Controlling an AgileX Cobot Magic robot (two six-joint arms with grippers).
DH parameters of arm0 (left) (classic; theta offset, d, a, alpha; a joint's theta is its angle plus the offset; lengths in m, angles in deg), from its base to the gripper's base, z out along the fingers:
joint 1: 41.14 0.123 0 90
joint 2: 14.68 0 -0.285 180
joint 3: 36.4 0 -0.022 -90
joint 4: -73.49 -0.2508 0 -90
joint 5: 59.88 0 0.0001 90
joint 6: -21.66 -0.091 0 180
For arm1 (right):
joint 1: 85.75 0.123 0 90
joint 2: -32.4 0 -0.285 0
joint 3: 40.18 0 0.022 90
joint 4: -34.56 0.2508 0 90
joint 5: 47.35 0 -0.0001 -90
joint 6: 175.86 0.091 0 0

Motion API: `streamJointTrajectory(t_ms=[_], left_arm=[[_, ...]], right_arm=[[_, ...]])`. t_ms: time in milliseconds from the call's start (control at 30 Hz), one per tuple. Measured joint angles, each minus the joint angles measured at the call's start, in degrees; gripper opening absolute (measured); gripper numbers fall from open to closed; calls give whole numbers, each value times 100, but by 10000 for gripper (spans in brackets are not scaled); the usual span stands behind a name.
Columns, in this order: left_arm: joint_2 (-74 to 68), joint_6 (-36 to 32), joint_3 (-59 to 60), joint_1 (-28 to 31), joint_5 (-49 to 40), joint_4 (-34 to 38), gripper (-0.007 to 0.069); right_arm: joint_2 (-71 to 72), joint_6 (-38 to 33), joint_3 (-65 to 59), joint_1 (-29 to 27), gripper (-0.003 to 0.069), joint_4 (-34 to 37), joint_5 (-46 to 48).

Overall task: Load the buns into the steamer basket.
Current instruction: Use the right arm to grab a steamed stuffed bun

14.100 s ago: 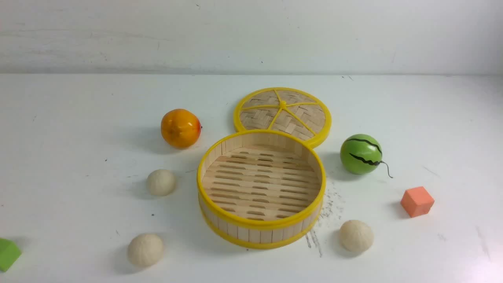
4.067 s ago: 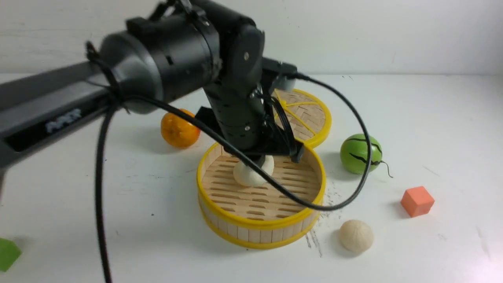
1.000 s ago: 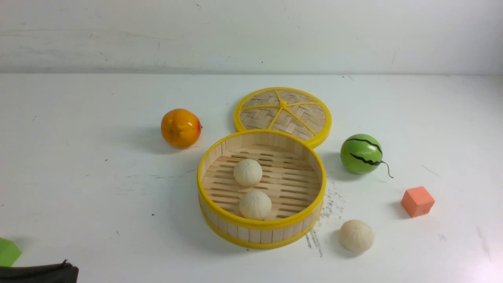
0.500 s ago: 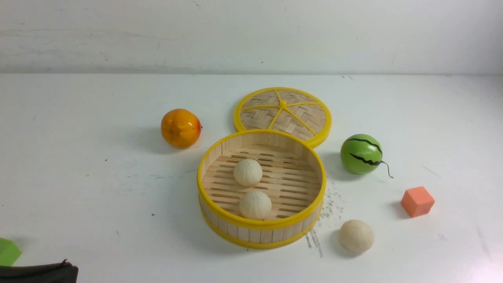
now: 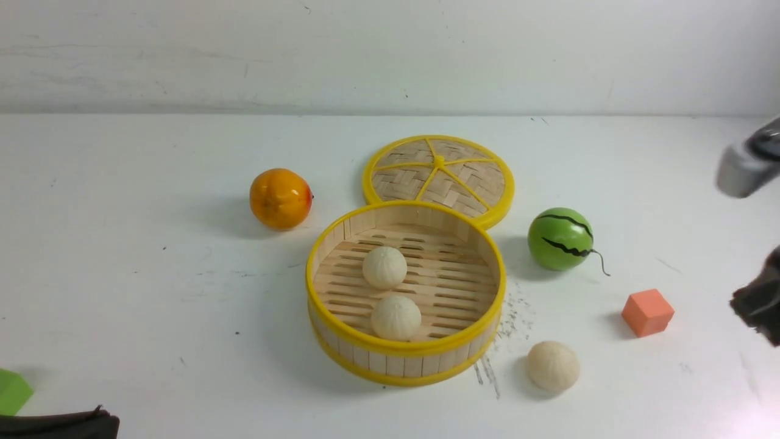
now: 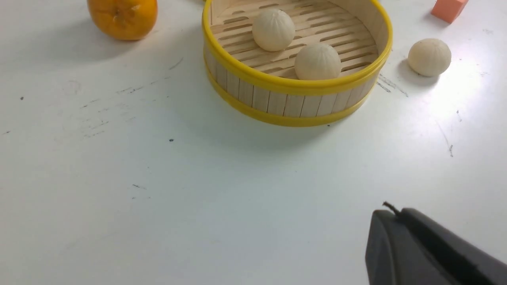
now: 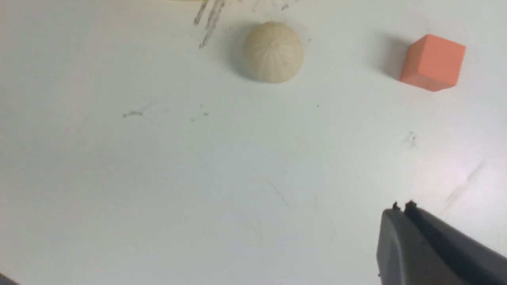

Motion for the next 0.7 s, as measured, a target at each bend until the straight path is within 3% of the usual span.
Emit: streamJointTrajectory(t_ms=[200,367,567,633,667,700], left_arm=[[0,0,0,0,0,0,-13],[0,0,0,0,0,0,-12],[0,0,0,0,19,0,-11],[0,0,0,0,19,0,-11],[0,0,0,0,19,0,-11],[0,0,0,0,19,0,-11]], right_arm=[[-993,554,293,943,4,-523,30],[-1812,621,384,1196,55,-735,-243],[-2452,923,431,1216,225,-776,-1044],[-2646,1132,436,1216,335,-804,-1483],[-2646,1132,436,1216,335,-805,-1483],[-2733,1215,436,1216,395,-811,-1712]])
